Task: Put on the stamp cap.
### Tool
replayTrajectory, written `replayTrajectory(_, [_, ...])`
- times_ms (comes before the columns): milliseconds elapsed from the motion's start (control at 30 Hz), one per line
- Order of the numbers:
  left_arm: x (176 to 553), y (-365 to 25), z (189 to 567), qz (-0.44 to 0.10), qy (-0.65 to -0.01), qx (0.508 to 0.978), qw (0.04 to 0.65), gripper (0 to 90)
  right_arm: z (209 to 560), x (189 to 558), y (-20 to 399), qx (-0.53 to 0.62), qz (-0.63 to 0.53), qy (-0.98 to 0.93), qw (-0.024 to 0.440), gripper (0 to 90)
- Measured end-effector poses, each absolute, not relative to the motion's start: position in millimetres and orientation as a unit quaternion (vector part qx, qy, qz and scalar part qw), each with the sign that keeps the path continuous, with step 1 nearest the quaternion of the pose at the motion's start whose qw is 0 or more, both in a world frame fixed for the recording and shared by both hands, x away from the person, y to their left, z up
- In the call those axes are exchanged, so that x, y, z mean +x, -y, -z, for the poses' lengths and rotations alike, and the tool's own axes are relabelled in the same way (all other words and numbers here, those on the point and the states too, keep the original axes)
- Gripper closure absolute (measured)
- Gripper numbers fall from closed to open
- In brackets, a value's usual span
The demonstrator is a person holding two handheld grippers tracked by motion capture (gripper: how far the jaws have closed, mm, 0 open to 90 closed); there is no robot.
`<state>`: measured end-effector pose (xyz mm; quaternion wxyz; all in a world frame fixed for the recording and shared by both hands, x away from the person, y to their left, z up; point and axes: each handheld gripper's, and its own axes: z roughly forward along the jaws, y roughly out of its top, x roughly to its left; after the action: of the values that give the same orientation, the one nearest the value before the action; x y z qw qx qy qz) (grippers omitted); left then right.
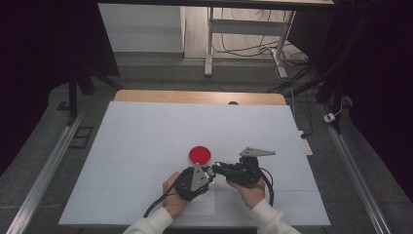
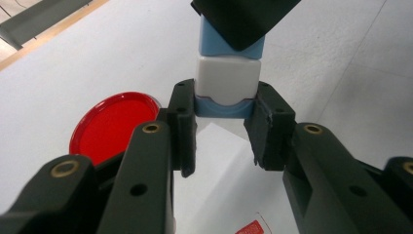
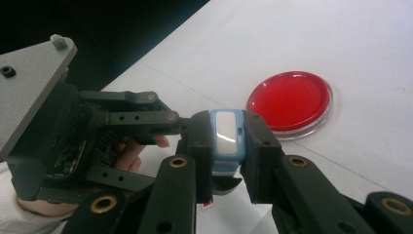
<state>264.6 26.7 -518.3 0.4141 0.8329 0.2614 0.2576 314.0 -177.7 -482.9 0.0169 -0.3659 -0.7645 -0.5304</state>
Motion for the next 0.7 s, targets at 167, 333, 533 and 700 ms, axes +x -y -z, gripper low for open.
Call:
replayTrajectory(167, [263.6, -27.5, 517.5, -0.262, -0.260, 0.831, 0.416, 65.7, 481.7, 313.4, 177.5, -0.366, 0.535, 0.761, 0.019, 75.5])
replayTrajectory(333, [265.3, -27.9, 520.4, -0.255, -0.263, 0.834, 0.411, 65.5, 482.5, 312.9, 177.0, -0.363, 0.531, 0.765, 0.010, 75.5])
replayTrajectory(533, [267.7, -29.7, 521.2, -0.235, -0.272, 0.834, 0.418, 64.6, 482.1, 312.2, 177.7, -0.362, 0.533, 0.765, 0.005, 75.4])
replayTrajectory(700, [269.7, -31.3, 522.6, -0.222, -0.277, 0.835, 0.421, 61.7, 484.9, 309.9, 173.6, -0.353, 0.528, 0.772, -0.006, 75.3])
